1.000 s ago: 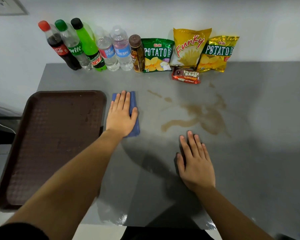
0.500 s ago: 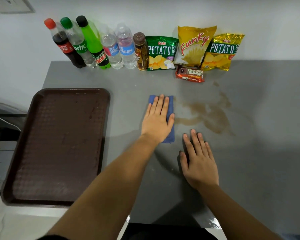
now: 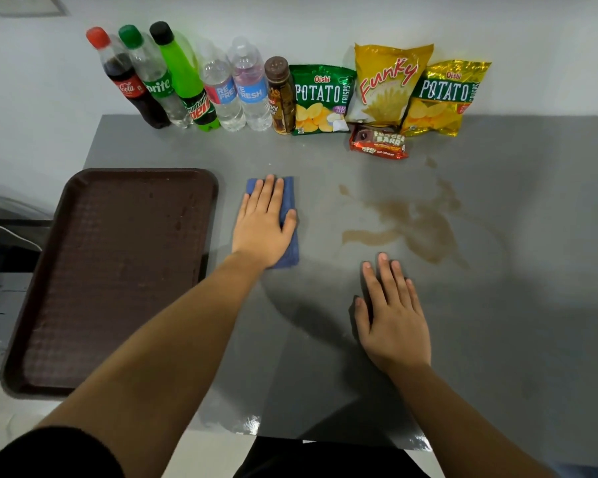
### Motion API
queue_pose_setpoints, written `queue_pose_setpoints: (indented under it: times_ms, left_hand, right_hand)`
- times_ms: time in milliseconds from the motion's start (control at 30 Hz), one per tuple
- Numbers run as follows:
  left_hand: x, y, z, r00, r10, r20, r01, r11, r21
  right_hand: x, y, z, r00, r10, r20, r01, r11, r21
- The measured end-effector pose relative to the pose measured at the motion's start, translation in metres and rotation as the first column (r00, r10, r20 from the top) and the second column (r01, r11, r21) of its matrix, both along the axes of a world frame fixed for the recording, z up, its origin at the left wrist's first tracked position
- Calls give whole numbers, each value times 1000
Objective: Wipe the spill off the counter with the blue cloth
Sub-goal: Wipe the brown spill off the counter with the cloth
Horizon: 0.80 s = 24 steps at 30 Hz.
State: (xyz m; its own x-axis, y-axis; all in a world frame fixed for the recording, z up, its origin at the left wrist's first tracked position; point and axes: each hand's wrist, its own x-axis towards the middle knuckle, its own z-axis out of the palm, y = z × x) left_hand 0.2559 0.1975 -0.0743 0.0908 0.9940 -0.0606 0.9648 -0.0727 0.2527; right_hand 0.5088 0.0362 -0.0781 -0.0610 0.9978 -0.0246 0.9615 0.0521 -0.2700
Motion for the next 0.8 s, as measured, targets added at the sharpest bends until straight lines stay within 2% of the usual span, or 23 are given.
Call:
queue_pose_setpoints:
  times_ms: [167,367,467,567,667,800]
  left_hand:
    - [53,21,4,1000,-17,-19,16,1000,-25]
    - [114,-19,5,997,-72,4,72,996,-57]
    - [115,-37,10,989,-90,115,100,991,-84]
    - [81,-46,18,963,-31,266,27,999,22]
    - [33,-50,15,973,83,215,-99,993,68]
    - [7,-56,0,988,109,107,-111,994,10]
  right_hand:
    - [-1,-1,2,1000,0,-1,0,1000,0]
    - [0,-2,6,999,10,-42,-11,1000,-21]
    - [4,-1,10,977,-16,-213,10,1000,-28]
    - [0,13,19,915,-119,-385,132,991,7]
    - [-23,42,28,942,-51,-331,84,993,85]
    - [-71,85,23,990,74,-124,-76,997,-7]
